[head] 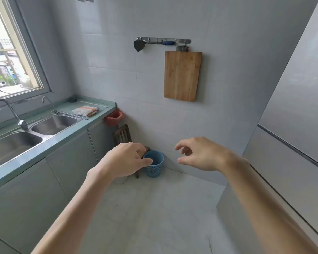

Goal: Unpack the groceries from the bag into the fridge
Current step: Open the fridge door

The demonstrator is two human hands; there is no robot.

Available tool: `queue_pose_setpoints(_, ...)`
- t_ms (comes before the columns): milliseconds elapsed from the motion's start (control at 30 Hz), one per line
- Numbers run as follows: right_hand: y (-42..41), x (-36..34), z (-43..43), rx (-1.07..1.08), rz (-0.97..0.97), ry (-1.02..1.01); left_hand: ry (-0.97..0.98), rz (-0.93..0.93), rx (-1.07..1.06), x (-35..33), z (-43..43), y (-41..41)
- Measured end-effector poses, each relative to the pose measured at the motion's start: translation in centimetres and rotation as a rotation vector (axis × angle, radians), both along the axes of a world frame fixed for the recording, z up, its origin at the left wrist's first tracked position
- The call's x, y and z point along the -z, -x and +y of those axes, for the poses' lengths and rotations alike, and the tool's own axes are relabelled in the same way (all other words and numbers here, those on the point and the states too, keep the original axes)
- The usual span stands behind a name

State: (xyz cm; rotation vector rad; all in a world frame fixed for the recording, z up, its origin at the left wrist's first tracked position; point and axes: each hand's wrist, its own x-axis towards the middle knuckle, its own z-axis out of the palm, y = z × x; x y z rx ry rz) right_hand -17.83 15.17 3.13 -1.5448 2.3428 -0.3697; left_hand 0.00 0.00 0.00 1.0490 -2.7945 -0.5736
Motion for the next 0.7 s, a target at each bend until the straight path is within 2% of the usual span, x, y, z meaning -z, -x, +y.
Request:
queue_pose_setpoints(400,1.3,1.0,-6.8,0.011,-0.006,0.000,-0.068,0.001,0.004,2.0,-7.1,0.9)
queue_pose_setpoints(700,8.0,2.6,-10.6,-0.014,-0.071,-0.014,-0.078,-0.036,-0.004,2.7,-10.7,7.5)
